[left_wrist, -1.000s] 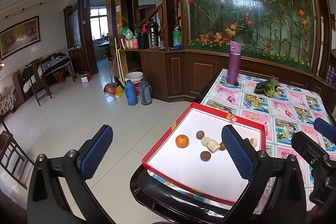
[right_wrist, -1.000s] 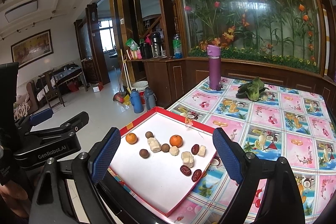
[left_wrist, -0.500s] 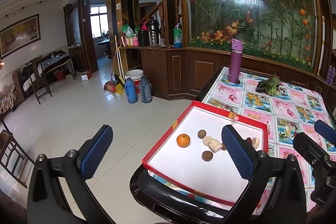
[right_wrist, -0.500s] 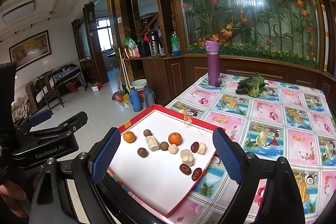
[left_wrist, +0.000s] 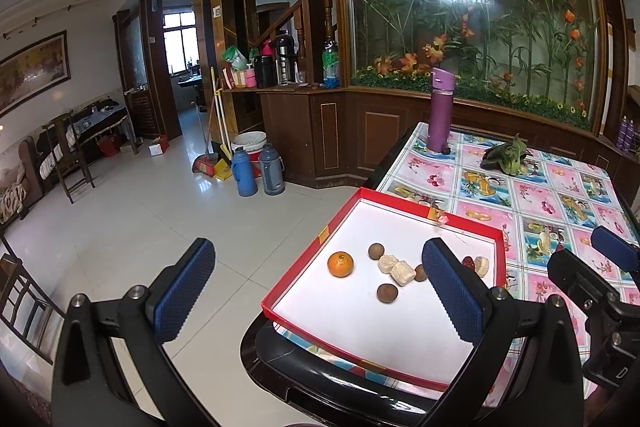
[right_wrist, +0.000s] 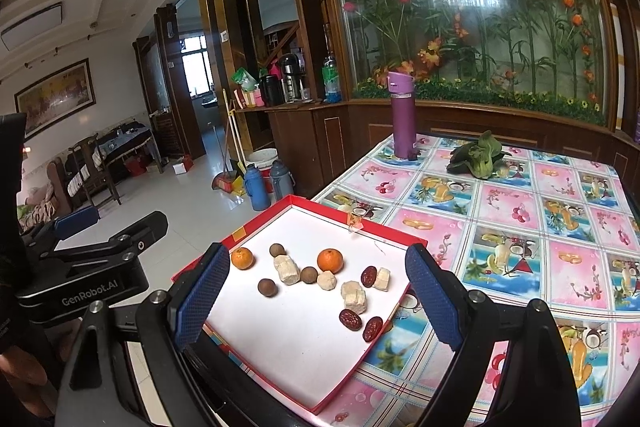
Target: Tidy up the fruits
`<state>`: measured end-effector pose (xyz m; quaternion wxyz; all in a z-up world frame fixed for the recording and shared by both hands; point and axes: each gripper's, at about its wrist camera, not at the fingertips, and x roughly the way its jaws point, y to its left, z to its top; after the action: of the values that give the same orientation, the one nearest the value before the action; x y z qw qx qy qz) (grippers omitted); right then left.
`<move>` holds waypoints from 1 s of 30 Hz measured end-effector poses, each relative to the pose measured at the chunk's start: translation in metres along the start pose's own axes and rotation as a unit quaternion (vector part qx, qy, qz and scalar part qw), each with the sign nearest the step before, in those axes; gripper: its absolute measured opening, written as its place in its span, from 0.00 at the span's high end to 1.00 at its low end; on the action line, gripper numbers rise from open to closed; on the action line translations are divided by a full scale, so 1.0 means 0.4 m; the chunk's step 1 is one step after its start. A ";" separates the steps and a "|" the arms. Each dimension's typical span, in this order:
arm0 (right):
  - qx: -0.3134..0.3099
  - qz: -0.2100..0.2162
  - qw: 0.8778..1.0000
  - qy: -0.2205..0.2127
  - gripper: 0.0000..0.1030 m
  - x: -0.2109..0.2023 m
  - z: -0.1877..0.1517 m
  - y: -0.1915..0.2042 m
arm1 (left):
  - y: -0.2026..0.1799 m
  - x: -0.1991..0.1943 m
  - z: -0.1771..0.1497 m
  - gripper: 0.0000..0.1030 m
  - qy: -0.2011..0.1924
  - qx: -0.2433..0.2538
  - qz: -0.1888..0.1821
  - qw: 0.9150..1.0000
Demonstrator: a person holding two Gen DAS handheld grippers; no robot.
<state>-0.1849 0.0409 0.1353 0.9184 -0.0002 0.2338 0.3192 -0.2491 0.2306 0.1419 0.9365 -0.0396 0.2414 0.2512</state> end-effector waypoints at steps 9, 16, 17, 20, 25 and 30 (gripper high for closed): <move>0.003 -0.002 1.000 0.000 0.13 0.003 0.004 -0.004 | -0.007 0.014 0.014 0.00 0.006 0.005 -0.016 1.000; 0.008 -0.007 1.000 0.005 0.13 0.019 0.006 -0.005 | -0.011 0.019 0.016 0.00 0.007 0.005 -0.020 1.000; 0.008 -0.007 1.000 0.006 0.13 0.021 0.006 -0.005 | -0.013 0.021 0.015 0.00 0.008 0.005 -0.022 1.000; 0.008 -0.009 1.000 0.007 0.13 0.028 0.008 0.001 | -0.017 0.026 0.014 0.00 0.007 0.011 -0.027 1.000; 0.005 -0.010 1.000 0.006 0.13 0.033 0.008 0.008 | -0.013 0.027 0.011 0.00 0.006 0.011 -0.033 0.999; 0.000 -0.012 1.000 0.006 0.13 0.042 0.009 0.022 | -0.007 0.025 0.010 0.00 0.007 0.011 -0.040 0.999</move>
<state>-0.1770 0.0581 0.1326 0.9208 -0.0051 0.2387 0.3085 -0.2384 0.2333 0.1405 0.9443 -0.0410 0.2489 0.2112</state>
